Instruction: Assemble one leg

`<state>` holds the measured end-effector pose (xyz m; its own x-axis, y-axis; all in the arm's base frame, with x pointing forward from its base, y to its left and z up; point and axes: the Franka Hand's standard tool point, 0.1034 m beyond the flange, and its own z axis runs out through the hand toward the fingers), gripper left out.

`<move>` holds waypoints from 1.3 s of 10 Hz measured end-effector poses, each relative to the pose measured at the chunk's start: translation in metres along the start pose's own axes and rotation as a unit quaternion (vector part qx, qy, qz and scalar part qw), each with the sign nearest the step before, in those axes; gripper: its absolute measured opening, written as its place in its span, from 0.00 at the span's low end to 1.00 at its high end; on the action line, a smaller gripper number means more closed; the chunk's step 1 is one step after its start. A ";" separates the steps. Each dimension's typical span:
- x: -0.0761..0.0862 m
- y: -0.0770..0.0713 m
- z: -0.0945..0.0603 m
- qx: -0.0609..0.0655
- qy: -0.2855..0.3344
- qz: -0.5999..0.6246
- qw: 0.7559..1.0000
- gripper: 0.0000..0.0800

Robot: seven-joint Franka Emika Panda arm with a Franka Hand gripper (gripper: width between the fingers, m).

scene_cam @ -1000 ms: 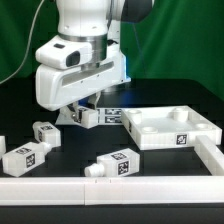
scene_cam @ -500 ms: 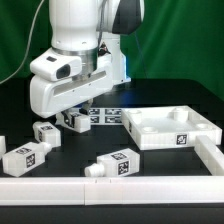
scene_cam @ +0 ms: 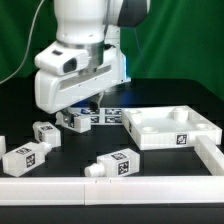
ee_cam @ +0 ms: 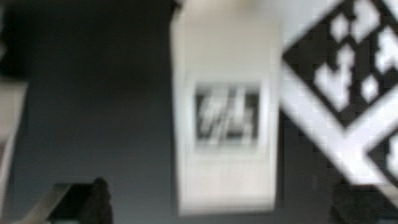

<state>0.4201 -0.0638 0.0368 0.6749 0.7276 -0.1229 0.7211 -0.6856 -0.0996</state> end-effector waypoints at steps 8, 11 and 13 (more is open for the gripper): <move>0.064 0.008 -0.022 -0.005 -0.012 -0.043 0.999 0.81; 0.120 0.042 -0.048 -0.015 -0.007 -0.148 0.989 0.81; 0.132 0.041 -0.052 -0.019 -0.001 -0.173 0.985 0.81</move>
Offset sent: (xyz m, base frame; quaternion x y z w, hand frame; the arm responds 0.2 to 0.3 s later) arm 0.0000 0.0000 0.0000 0.0000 0.0000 0.0000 1.0000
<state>0.5467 0.0051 0.0674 0.3874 0.9176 -0.0892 0.9133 -0.3952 -0.0986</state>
